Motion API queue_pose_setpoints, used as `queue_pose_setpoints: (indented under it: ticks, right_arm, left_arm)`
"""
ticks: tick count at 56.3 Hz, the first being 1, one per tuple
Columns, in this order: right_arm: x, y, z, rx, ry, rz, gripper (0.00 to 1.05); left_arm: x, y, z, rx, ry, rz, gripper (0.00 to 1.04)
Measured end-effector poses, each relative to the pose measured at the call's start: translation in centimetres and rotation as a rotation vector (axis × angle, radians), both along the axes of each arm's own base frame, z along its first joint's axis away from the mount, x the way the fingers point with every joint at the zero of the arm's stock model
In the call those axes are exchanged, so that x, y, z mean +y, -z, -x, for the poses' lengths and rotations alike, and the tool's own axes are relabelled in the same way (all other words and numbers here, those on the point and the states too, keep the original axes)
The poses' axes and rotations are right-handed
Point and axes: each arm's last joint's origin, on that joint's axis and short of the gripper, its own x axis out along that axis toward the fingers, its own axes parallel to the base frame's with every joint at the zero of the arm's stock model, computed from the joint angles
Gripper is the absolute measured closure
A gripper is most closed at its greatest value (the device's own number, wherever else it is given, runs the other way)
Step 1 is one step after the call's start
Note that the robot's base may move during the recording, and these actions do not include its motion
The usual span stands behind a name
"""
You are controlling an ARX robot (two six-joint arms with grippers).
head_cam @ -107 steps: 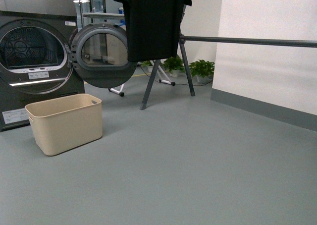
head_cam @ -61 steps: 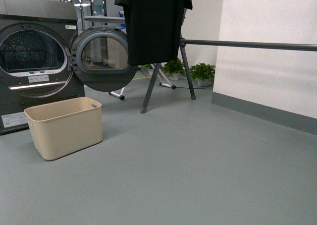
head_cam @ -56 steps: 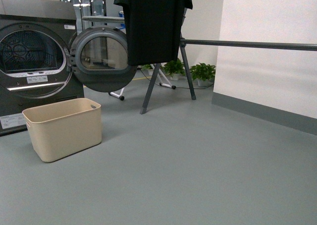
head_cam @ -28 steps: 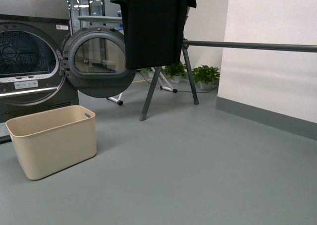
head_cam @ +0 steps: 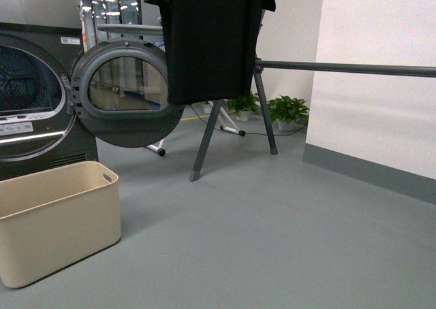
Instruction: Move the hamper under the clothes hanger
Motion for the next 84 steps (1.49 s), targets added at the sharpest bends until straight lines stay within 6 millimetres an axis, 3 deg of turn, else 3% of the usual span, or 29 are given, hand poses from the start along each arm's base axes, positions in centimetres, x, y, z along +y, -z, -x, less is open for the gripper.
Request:
queue_pose_setpoints:
  ticks: [84]
  right_arm:
    - [0.02,0.0,0.0,0.0,-0.004,0.0,0.08]
  left_arm:
    - [0.01,-0.01,0.01,-0.001,-0.002,0.0,0.07]
